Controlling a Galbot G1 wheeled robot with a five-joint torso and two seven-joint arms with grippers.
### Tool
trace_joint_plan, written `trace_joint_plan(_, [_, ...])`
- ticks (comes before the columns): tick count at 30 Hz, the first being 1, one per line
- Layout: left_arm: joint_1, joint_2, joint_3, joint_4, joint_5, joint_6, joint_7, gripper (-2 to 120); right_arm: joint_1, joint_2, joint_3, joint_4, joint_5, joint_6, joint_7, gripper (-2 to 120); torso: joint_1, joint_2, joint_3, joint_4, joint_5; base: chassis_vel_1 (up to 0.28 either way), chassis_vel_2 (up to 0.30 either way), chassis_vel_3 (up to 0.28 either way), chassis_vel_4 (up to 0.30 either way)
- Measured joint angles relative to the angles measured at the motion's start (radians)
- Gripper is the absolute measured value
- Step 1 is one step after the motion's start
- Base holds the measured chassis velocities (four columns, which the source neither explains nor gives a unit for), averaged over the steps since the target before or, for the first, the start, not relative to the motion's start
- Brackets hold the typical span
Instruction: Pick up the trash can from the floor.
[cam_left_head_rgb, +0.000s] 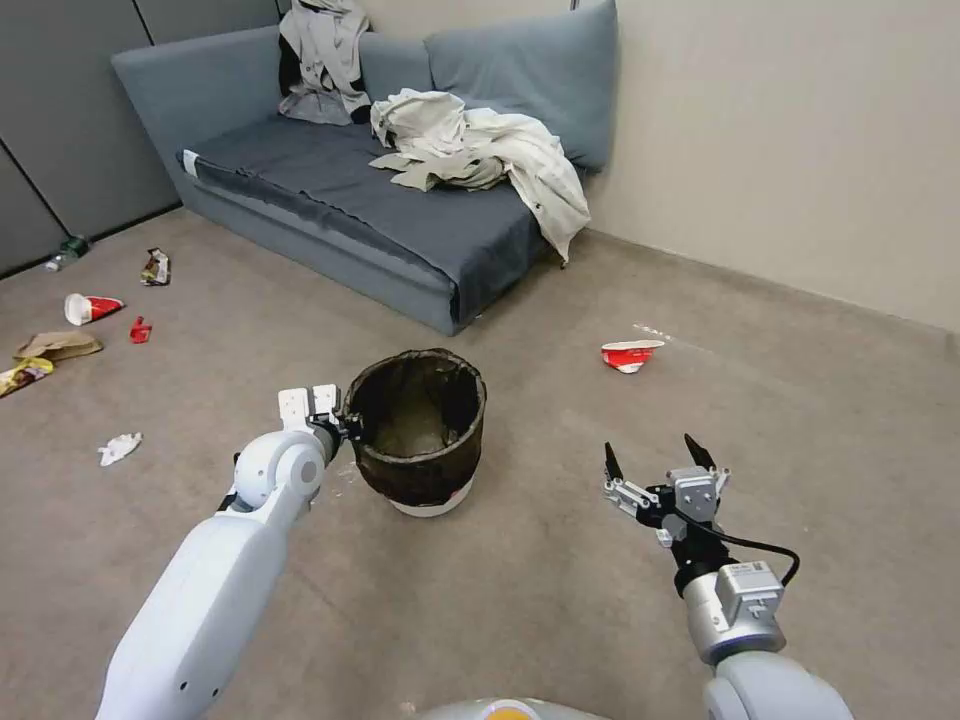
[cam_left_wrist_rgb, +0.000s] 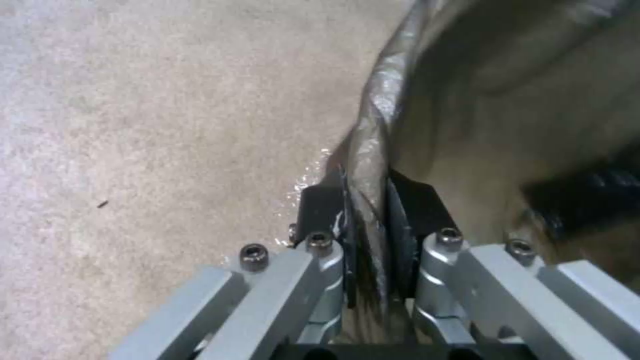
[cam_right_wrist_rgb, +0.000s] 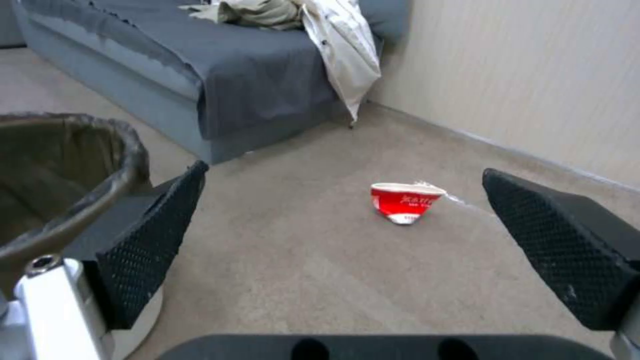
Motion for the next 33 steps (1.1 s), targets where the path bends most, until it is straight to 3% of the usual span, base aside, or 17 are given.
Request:
trace_joint_plan(17, [0.083, 0.035, -0.03, -0.133, -0.004, -0.107, 0.008, 7, 0.004, -0.005, 0.002, 0.0, 0.002, 0.0, 0.0, 100, 0.0, 0.0, 0.0, 0.0003, 0.0, 0.0, 0.0, 0.0, 0.0])
trace_joint_plan(19, [0.154, 0.065, -0.061, -0.232, -0.012, -0.131, 0.027, 7, 0.008, -0.004, -0.001, -0.002, 0.002, 0.0, 0.0, 100, 0.0, 0.0, 0.0, 0.0004, 0.0001, 0.0, 0.0, 0.0, 0.0])
trace_joint_plan(21, [0.209, 0.077, -0.09, -0.281, -0.014, -0.151, 0.05, 7, 0.01, -0.002, -0.005, -0.009, -0.004, 0.0, 0.0, 100, 0.0, 0.0, 0.0, 0.0002, 0.0, 0.0, 0.0, 0.0, 0.0])
trace_joint_plan(22, [0.209, 0.077, -0.09, -0.281, -0.014, -0.151, 0.05, 7, 0.01, -0.002, -0.005, -0.009, -0.004, 0.0, 0.0, 100, 0.0, 0.0, 0.0, 0.0002, 0.0, 0.0, 0.0, 0.0, 0.0])
trace_joint_plan(26, [0.326, 0.091, -0.171, -0.346, -0.006, -0.263, 0.139, 7, 0.016, 0.005, -0.012, -0.02, -0.013, 0.001, 0.001, 100, 0.0, 0.0, 0.0, 0.0003, 0.0, 0.0, 0.0, 0.0, 0.0])
trace_joint_plan(33, [0.429, 0.08, -0.219, -0.413, -0.004, -0.347, 0.201, 7, 0.02, 0.013, -0.019, -0.028, -0.022, 0.003, 0.001, 100, 0.0, 0.0, 0.0, 0.0003, 0.0, 0.0, 0.0, 0.0, 0.0])
